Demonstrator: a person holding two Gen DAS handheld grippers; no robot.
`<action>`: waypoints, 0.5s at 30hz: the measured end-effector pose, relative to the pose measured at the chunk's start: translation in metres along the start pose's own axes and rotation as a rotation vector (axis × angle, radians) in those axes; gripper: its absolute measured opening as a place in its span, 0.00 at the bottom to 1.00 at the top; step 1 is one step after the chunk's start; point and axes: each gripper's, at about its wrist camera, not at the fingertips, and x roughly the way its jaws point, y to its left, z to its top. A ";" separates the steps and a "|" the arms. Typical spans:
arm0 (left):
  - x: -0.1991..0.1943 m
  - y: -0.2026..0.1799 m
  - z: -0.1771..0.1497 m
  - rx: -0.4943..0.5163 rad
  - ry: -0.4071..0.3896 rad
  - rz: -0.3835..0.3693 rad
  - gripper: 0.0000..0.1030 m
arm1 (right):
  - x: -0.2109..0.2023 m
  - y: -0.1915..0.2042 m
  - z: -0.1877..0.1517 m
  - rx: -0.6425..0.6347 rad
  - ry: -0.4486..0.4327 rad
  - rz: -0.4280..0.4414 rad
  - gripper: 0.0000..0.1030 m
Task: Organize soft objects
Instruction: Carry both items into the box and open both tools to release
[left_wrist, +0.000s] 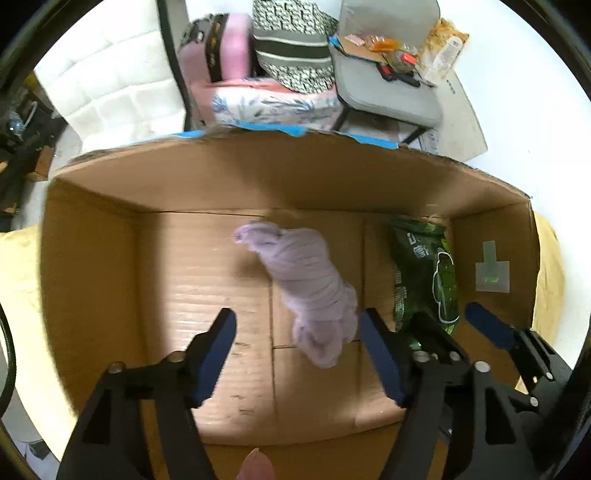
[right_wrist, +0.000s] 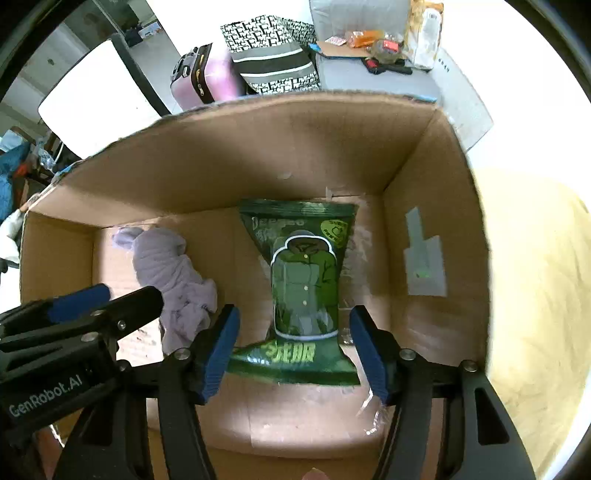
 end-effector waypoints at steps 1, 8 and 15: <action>-0.003 0.002 -0.005 -0.005 -0.006 0.004 0.74 | -0.007 0.003 -0.006 -0.007 -0.003 -0.003 0.71; -0.022 0.010 -0.029 -0.008 -0.073 0.046 0.94 | -0.041 0.018 -0.032 -0.048 -0.033 -0.015 0.98; -0.062 0.016 -0.070 -0.006 -0.182 0.096 0.94 | -0.075 0.023 -0.075 -0.061 -0.062 -0.052 0.99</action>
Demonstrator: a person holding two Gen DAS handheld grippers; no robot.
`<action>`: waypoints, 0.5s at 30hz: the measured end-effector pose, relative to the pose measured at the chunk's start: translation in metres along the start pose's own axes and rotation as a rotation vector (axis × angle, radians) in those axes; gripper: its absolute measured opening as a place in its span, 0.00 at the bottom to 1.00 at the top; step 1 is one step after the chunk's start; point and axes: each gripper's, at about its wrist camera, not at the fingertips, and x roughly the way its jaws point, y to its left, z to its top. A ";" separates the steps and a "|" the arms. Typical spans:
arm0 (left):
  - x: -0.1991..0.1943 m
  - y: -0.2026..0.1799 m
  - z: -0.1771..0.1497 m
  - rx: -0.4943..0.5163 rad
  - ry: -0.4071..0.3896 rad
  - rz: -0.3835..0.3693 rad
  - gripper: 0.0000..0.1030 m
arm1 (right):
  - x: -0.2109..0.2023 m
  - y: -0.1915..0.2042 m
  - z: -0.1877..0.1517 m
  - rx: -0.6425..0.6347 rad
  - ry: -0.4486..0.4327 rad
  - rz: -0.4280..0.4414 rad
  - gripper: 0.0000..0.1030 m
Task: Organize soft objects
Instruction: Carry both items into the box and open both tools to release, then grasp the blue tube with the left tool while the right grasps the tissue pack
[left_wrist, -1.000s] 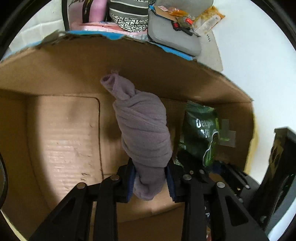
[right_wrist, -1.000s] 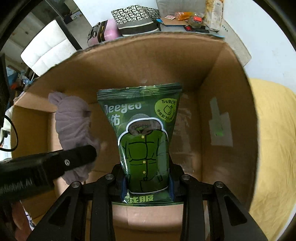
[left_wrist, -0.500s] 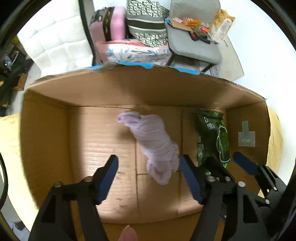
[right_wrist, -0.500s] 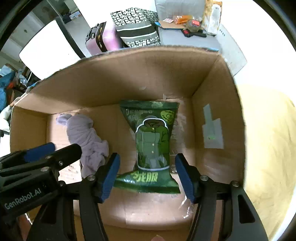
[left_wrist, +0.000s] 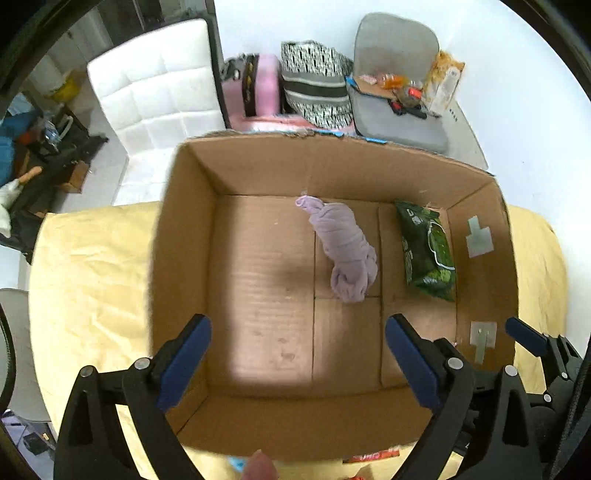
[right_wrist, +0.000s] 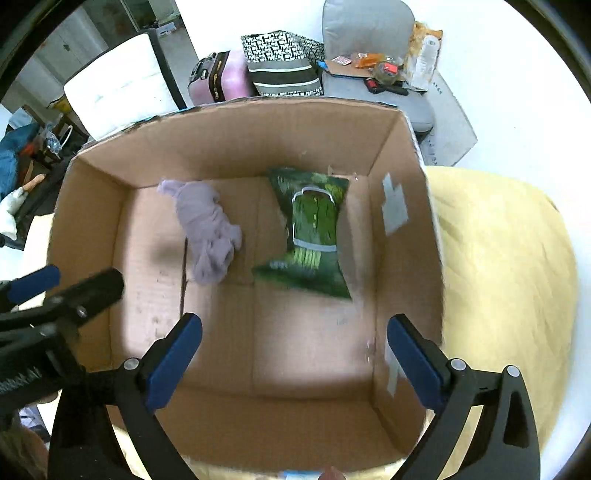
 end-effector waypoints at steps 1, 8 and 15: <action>-0.006 0.000 -0.006 0.004 -0.010 0.008 0.94 | -0.006 0.001 -0.006 0.000 -0.004 -0.006 0.99; -0.053 -0.003 -0.048 0.017 -0.084 0.050 0.94 | -0.062 0.005 -0.048 0.004 -0.063 -0.002 0.99; -0.101 -0.007 -0.080 0.008 -0.134 0.041 0.94 | -0.117 0.006 -0.079 -0.012 -0.136 0.012 0.99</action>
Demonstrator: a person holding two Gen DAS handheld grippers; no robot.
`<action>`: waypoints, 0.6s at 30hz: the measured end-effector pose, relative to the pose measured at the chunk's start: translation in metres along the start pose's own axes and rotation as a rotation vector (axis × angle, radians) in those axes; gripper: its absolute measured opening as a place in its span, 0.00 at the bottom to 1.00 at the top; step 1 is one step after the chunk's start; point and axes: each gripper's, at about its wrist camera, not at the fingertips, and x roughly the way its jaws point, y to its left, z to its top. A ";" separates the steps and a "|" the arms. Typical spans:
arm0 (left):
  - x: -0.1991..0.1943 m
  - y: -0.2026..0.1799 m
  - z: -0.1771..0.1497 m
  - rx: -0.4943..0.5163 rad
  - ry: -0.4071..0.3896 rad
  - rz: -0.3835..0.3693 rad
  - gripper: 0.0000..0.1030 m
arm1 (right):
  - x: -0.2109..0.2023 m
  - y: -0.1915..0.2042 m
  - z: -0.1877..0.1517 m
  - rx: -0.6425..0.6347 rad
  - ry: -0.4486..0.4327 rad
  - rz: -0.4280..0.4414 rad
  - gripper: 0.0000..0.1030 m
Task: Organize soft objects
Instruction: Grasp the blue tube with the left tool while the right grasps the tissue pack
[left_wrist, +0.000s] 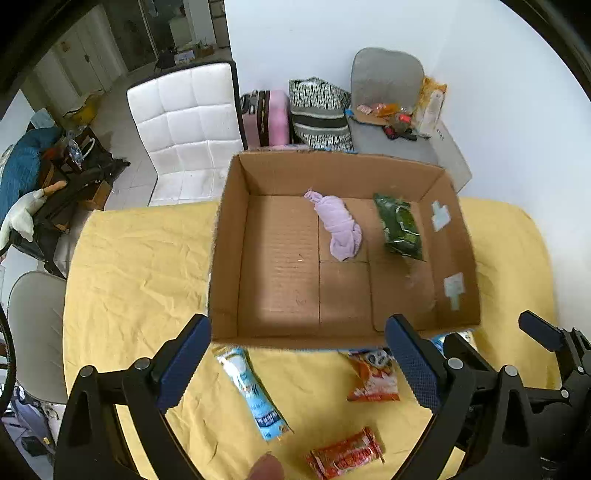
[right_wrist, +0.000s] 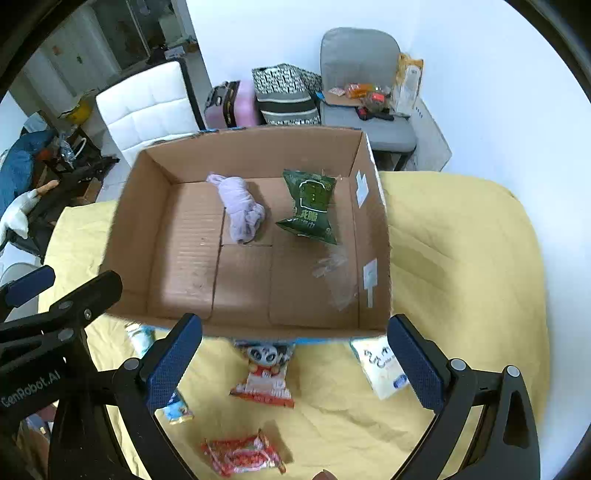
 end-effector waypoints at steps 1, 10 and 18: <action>-0.008 -0.001 -0.003 -0.001 -0.011 -0.002 0.94 | -0.008 0.001 -0.004 -0.002 -0.010 0.004 0.99; -0.023 0.011 -0.046 -0.150 0.034 0.017 0.94 | -0.024 -0.028 -0.041 0.019 0.009 0.036 0.99; 0.065 -0.007 -0.094 -0.234 0.223 0.054 0.94 | 0.094 -0.104 -0.070 0.026 0.223 -0.054 0.99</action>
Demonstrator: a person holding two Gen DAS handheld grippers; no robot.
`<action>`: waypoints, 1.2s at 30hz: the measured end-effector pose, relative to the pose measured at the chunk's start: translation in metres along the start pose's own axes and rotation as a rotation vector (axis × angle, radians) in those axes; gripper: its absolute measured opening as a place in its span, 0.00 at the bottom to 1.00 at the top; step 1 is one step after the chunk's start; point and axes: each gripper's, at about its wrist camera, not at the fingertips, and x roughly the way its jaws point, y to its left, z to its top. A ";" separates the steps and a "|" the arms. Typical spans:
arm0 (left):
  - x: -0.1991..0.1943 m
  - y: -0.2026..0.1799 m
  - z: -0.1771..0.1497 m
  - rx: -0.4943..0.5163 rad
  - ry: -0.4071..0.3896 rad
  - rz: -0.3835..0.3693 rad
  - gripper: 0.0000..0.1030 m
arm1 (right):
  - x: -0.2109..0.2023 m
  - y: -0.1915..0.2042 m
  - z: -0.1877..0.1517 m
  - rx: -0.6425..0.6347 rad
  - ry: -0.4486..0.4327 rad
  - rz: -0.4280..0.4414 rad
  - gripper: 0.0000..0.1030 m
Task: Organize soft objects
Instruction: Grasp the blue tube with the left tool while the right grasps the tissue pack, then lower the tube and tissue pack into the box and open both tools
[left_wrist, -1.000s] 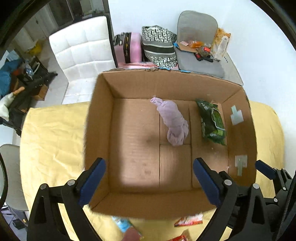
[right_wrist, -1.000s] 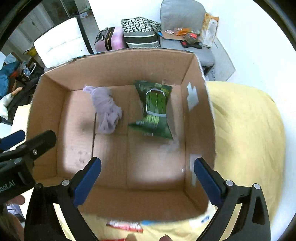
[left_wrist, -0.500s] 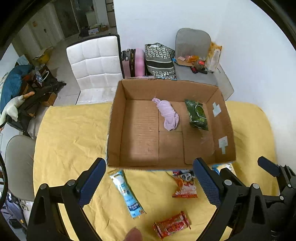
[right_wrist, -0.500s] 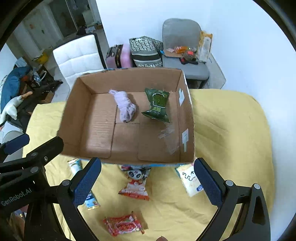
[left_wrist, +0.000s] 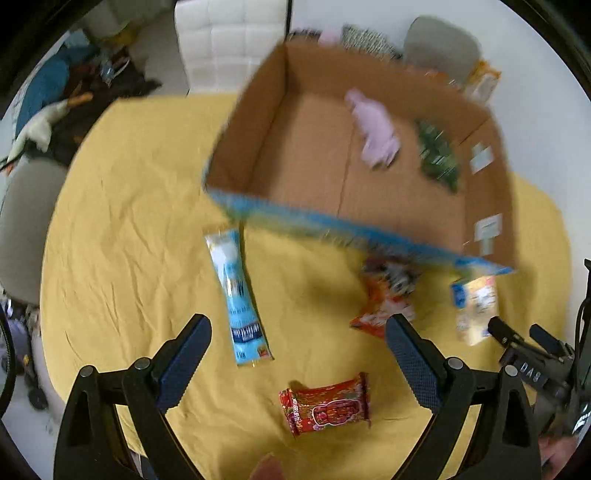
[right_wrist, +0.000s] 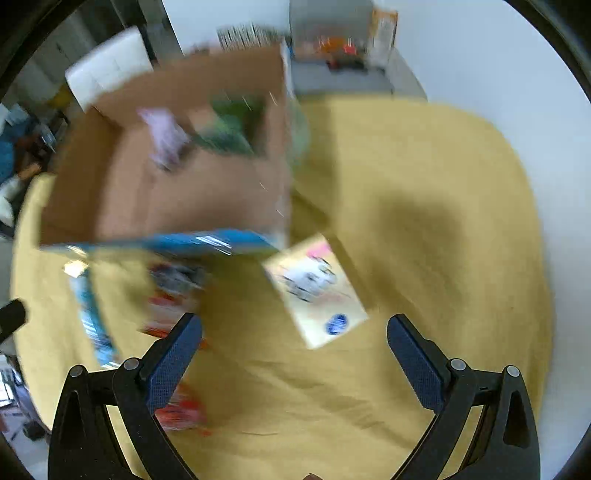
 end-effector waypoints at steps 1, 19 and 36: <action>0.010 0.000 -0.002 -0.008 0.015 0.002 0.94 | 0.015 -0.003 0.001 -0.010 0.027 -0.006 0.99; 0.096 0.095 -0.014 -0.261 0.173 -0.025 0.94 | 0.077 0.002 -0.040 0.059 0.254 0.090 0.66; 0.135 0.069 -0.009 -0.038 0.188 0.060 0.15 | 0.095 0.023 -0.050 0.092 0.261 0.004 0.64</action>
